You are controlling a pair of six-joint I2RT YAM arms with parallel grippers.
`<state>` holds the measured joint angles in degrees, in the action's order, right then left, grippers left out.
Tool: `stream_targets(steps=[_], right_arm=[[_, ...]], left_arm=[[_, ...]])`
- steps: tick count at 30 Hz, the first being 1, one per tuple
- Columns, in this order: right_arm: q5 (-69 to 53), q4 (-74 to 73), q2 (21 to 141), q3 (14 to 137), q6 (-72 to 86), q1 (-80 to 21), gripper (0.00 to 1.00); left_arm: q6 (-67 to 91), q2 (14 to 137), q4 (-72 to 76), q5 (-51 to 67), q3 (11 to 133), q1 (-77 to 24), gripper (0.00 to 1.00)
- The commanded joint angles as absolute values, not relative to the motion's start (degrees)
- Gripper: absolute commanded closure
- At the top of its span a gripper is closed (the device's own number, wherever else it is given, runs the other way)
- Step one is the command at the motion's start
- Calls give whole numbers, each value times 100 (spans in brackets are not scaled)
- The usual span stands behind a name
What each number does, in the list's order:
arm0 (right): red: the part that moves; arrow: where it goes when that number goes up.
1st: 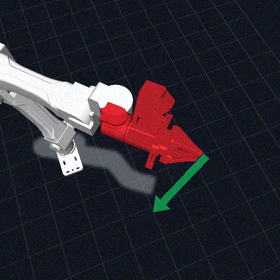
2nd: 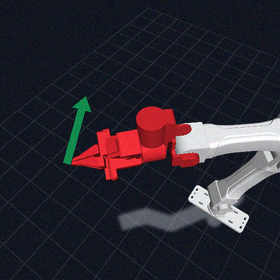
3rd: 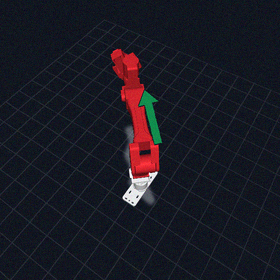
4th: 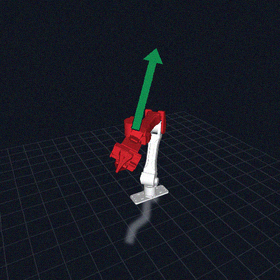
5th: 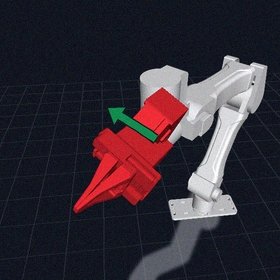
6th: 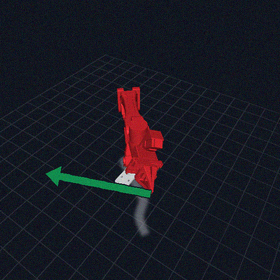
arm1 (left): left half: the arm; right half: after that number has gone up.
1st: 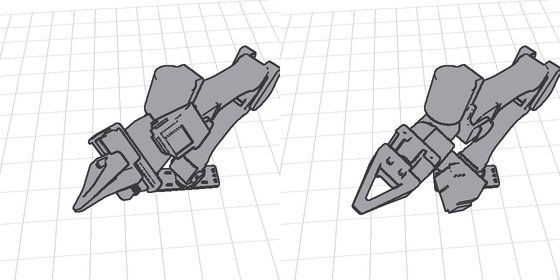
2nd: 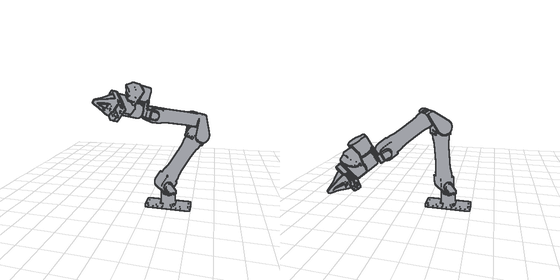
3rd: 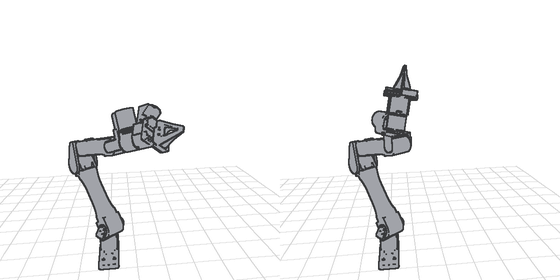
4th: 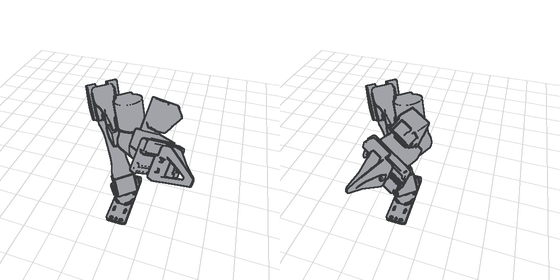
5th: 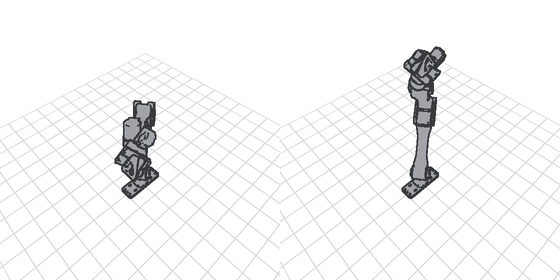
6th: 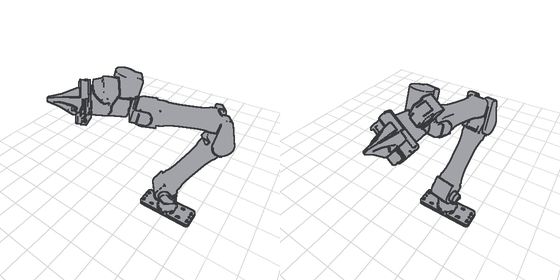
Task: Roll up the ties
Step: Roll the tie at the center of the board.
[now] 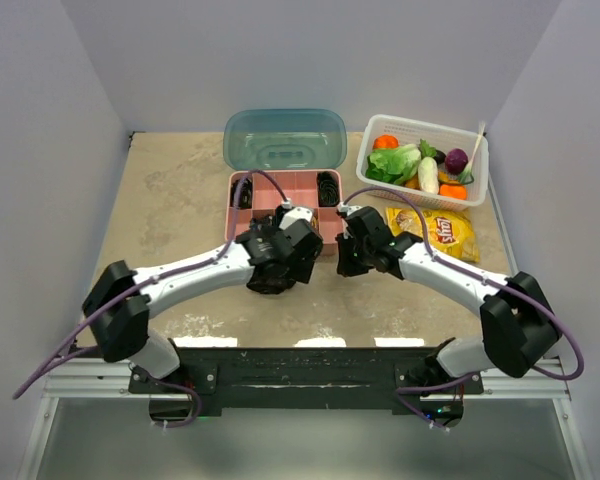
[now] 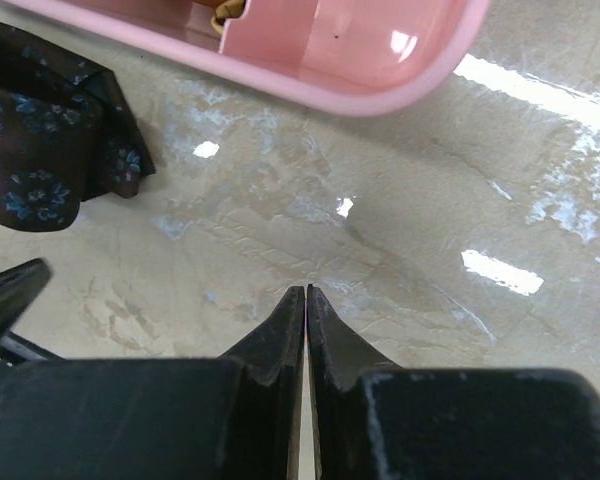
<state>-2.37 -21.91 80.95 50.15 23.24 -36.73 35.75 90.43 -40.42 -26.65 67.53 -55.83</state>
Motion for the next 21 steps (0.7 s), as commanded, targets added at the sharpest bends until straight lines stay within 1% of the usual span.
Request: stream_targets(steps=[1,5,7,8,9,10,11,12,13,14,15,17,18,21], right_arm=[[-659,-1881,8235,5343,2215,-3691,93],[-747,-1793,8446,5659,2206,-3884,93],[-721,-1749,8534,5905,2206,-4007,93],[-721,-1732,8578,5993,2206,-4147,93],[-712,-1714,8709,6090,2197,-4218,93],[-721,-1696,8771,6265,2189,-4297,93],[-695,-1679,8841,6354,2197,-4463,93],[-677,-1644,9007,6441,2197,-4543,93],[-668,-1635,9096,6625,2197,-4622,93],[-616,-1635,9192,6705,2197,-4754,93],[-633,-1565,9359,6758,2197,-4807,93],[-677,-1494,9553,6908,2206,-4869,93],[-712,-1390,9623,6934,2206,-4869,93],[-721,-1406,9922,7075,2171,-4887,93]], left_arm=[[3437,8193,-3411,-2128,6382,-5055,11],[3305,7324,-2779,-1076,5619,-4334,9],[3287,7050,-2576,-618,5345,-3790,7],[3296,6788,-2349,-41,5048,-3562,6],[3287,6663,-2216,330,4888,-3081,6],[3305,6532,-2084,665,4721,-2833,6],[3331,6348,-1831,1321,4398,-2578,6],[3340,6259,-1698,1693,4229,-2088,5],[3375,6145,-1566,2027,3897,-1831,5],[3445,6109,-1277,2674,3720,-1602,5],[3471,6082,-1127,2985,3544,-1138,5],[3611,6117,-645,3792,3016,-714,5],[3638,6161,-537,3971,2858,-373,5],[3647,6424,-308,4149,2462,-115,5]])
